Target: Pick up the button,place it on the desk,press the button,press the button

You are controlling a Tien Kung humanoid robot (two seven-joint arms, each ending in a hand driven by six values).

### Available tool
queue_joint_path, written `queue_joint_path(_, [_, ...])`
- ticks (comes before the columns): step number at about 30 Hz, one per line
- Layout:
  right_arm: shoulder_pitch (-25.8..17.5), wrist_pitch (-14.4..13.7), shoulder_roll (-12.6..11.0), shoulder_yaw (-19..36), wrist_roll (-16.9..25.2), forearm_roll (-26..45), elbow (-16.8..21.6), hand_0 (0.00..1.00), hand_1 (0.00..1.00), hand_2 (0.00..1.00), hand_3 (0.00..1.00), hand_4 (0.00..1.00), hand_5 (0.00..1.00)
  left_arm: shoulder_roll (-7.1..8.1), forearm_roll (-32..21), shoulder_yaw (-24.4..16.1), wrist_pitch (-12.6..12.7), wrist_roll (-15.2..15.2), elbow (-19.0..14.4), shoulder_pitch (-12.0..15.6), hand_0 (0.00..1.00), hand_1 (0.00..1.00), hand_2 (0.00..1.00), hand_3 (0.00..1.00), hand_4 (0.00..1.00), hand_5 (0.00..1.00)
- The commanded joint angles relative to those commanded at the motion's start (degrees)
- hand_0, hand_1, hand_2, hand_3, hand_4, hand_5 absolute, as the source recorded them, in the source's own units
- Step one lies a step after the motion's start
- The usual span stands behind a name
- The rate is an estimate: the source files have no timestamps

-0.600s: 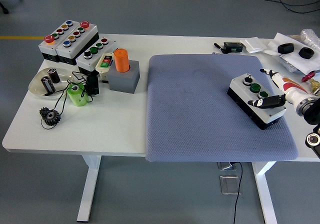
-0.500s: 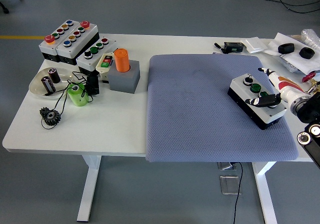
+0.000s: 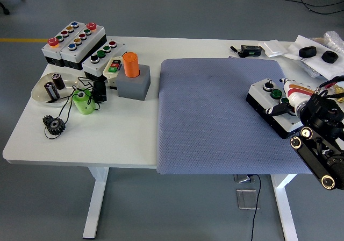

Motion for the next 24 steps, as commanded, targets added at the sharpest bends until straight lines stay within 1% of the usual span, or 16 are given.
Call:
queue_joint_path(2, [0.4, 0.1, 0.4, 0.3, 0.0, -0.3, -1.1, 0.950, 0.913, 0.989, 0.998, 0.944, 0.280, 0.01, -0.2, 0.1, 0.0, 0.0, 0.0, 0.0, 0.652, 0.710, 0.706, 0.497, 0.329, 0.998])
queue_joint_path(3, [0.6, 0.2, 0.5, 0.4, 0.0, -0.4, -1.5, 0.749, 0.746, 0.832, 0.998, 0.940, 0.274, 0.02, -0.2, 0.2, 0.0, 0.0, 0.0, 0.0, 0.653, 0.710, 0.706, 0.497, 0.329, 0.998])
queue_joint_path(7, [0.8, -0.2, 0.9, 0.5, 0.0, -0.9, -2.9, 0.749, 0.746, 0.832, 0.998, 0.940, 0.274, 0.04, 0.1, 0.0, 0.0, 0.1, 0.0, 0.0, 0.653, 0.710, 0.706, 0.497, 0.329, 0.998])
queue_joint_path(8, [0.9, -0.8, 0.9, 0.5, 0.0, -1.2, -3.4, 0.749, 0.746, 0.832, 0.998, 0.940, 0.274, 0.06, -0.3, 0.6, 0.0, 0.0, 0.0, 0.0, 0.653, 0.710, 0.706, 0.497, 0.329, 0.998])
queue_joint_path(9, [0.9, -1.1, 1.0, 0.5, 0.0, -1.5, -3.8, 0.586, 0.557, 0.600, 0.951, 0.941, 0.288, 0.07, -0.6, 0.9, 0.0, -0.1, 0.0, 0.0, 0.653, 0.710, 0.705, 0.495, 0.330, 0.998])
queue_joint_path(11, [0.9, -1.5, 1.0, 0.4, 0.0, -2.0, -4.3, 0.586, 0.557, 0.600, 0.951, 0.941, 0.288, 0.07, -1.0, 1.4, 0.0, -0.1, 0.0, 0.0, 0.653, 0.710, 0.705, 0.495, 0.330, 0.998])
queue_joint_path(14, [1.0, -1.8, 0.9, 0.2, 0.0, -3.0, -5.2, 0.586, 0.557, 0.600, 0.951, 0.941, 0.288, 0.03, -0.4, 0.9, 0.1, 0.0, 0.0, 0.1, 0.653, 0.710, 0.705, 0.495, 0.330, 0.998])
queue_joint_path(15, [1.0, -1.7, 0.9, 0.2, 0.0, -3.3, -5.3, 0.460, 0.419, 0.480, 0.801, 0.939, 0.283, 0.03, -0.4, 0.9, 0.1, 0.0, 0.0, 0.1, 0.654, 0.712, 0.707, 0.495, 0.331, 0.998])
queue_joint_path(20, [1.1, -1.0, 0.7, -0.5, 0.0, -4.6, -6.2, 0.460, 0.419, 0.480, 0.801, 0.939, 0.283, -0.01, 0.4, 0.4, 0.1, 0.2, 0.0, 0.2, 0.654, 0.712, 0.707, 0.495, 0.331, 0.998])
queue_joint_path(21, [1.1, -0.9, 0.7, -0.6, 0.0, -4.6, -6.3, 0.349, 0.291, 0.387, 0.661, 0.929, 0.268, -0.01, 0.4, 0.4, 0.1, 0.2, 0.0, 0.2, 0.655, 0.712, 0.707, 0.496, 0.330, 0.998])
queue_joint_path(22, [1.2, -0.1, 0.5, -1.0, 0.0, -5.1, -6.4, 0.349, 0.291, 0.387, 0.661, 0.929, 0.268, -0.02, 0.7, 0.1, 0.1, 0.3, 0.0, 0.3, 0.655, 0.712, 0.707, 0.496, 0.330, 0.998])
queue_joint_path(24, [1.3, 0.5, 0.4, -1.5, 0.0, -5.7, -6.5, 0.349, 0.291, 0.387, 0.661, 0.929, 0.268, -0.01, 0.8, 0.1, 0.1, 0.3, 0.0, 0.3, 0.655, 0.712, 0.707, 0.496, 0.330, 0.998])
